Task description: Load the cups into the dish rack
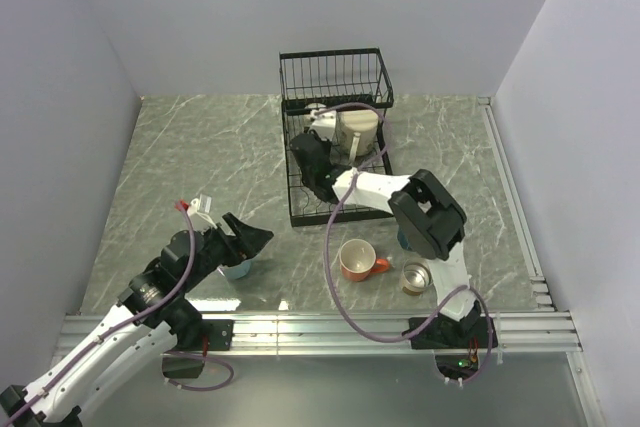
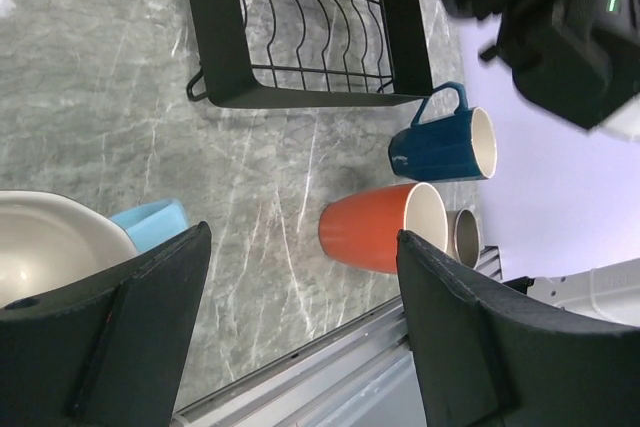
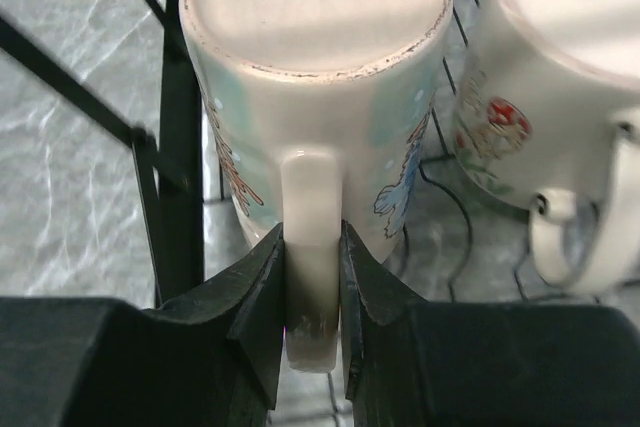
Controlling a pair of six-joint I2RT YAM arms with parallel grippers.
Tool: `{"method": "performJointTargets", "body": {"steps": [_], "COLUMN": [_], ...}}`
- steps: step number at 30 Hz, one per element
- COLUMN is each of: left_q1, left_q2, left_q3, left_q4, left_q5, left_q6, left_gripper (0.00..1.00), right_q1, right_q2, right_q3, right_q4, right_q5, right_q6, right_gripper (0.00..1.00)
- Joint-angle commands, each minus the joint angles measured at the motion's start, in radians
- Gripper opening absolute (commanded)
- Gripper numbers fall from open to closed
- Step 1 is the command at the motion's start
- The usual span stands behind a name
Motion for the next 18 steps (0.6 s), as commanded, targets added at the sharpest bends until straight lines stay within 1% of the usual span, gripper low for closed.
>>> {"method": "performJointTargets", "body": {"steps": [1, 2, 3, 5, 7, 8, 9, 12, 13, 16, 18], "left_q1": [0.002, 0.001, 0.002, 0.002, 0.002, 0.002, 0.001, 0.001, 0.002, 0.002, 0.002], "left_q2": [-0.003, -0.003, -0.002, 0.001, 0.007, 0.009, 0.01, 0.014, 0.015, 0.024, 0.027], "left_q3": [0.004, 0.01, 0.014, 0.027, 0.036, 0.044, 0.047, 0.057, 0.06, 0.068, 0.08], "left_q4": [0.038, 0.035, 0.034, 0.026, 0.017, 0.006, 0.003, -0.008, -0.009, -0.012, -0.017], "left_q5": [-0.019, -0.019, -0.019, -0.021, -0.024, -0.027, -0.029, -0.029, -0.026, -0.026, -0.029], "left_q6": [0.037, 0.041, 0.041, 0.043, 0.044, 0.044, 0.044, 0.04, 0.037, 0.035, 0.032], "left_gripper": [0.8, 0.81, 0.8, 0.81, 0.81, 0.81, 0.81, 0.81, 0.81, 0.81, 0.81], "right_q1": [-0.037, -0.04, -0.044, -0.044, -0.042, -0.042, -0.042, -0.036, -0.036, -0.027, -0.011], "right_q2": [0.036, 0.048, 0.062, 0.066, 0.053, 0.038, 0.029, 0.001, -0.003, -0.031, -0.077], "right_q3": [0.172, 0.197, 0.218, 0.243, 0.226, 0.218, 0.209, 0.162, 0.151, 0.119, 0.093], "right_q4": [-0.068, -0.142, -0.173, -0.232, -0.259, -0.289, -0.296, -0.329, -0.373, -0.411, -0.426], "right_q5": [0.035, 0.012, -0.005, -0.025, -0.035, -0.043, -0.042, -0.055, -0.057, -0.068, -0.083], "right_q6": [0.077, 0.089, 0.104, 0.117, 0.126, 0.135, 0.137, 0.146, 0.149, 0.164, 0.167], "right_gripper": [0.0, 0.0, 0.01, 0.18, 0.57, 0.71, 0.82, 0.93, 0.94, 0.96, 0.97]}}
